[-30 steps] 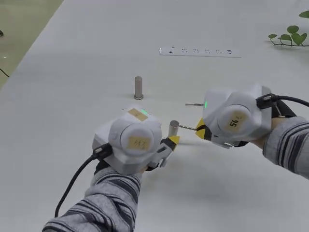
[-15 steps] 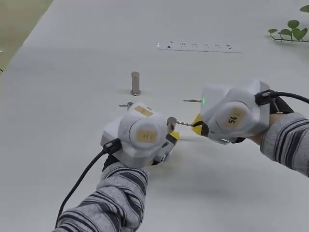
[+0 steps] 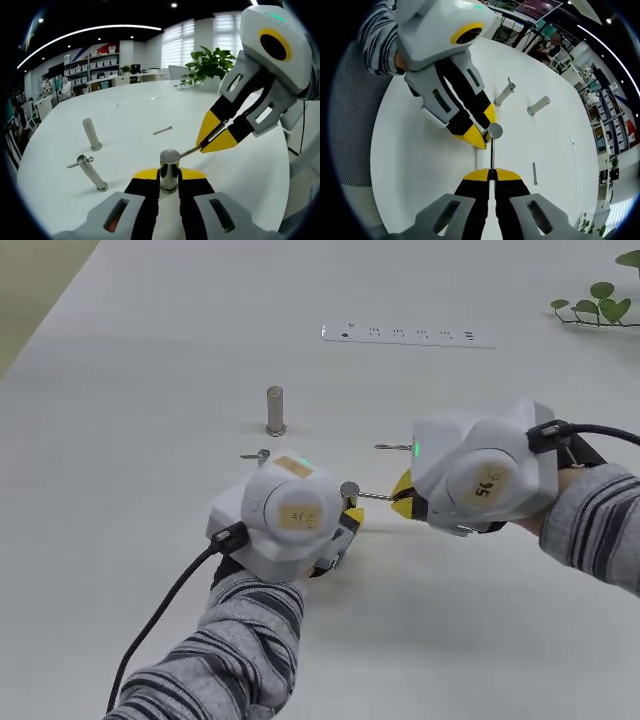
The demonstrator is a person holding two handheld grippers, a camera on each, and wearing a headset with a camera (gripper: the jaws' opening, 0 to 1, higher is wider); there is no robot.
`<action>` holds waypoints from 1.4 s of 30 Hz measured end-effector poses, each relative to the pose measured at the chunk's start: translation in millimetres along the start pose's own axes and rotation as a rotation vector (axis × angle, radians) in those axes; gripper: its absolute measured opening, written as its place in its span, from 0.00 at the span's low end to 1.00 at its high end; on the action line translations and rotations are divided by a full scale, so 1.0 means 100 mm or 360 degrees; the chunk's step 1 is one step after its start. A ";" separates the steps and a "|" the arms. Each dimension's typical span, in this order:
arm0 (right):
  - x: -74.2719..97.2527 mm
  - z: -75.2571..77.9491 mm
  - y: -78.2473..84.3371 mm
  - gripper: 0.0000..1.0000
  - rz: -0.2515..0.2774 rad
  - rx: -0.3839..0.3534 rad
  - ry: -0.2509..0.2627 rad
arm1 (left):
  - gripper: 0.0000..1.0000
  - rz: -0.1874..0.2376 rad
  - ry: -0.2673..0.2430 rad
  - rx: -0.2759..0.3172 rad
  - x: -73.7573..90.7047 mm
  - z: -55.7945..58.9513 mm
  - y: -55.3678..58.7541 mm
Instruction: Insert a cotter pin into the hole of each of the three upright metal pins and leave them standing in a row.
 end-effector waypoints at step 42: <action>0.08 -0.19 -0.12 0.00 -0.0099 -0.0444 0.0107 | 0.10 -0.0001 -0.0120 -0.0061 -0.01 0.04 0.02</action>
Point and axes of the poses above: the centre of the closed fingertips' face, and the gripper's own axes: x roughly backward along the fingers, z roughly to its right, y roughly out of its underside, the point moved 6 cm from there along x, roughly backward along the fingers, and after that the axes turned 7 degrees about -x, right-handed, at the moved point
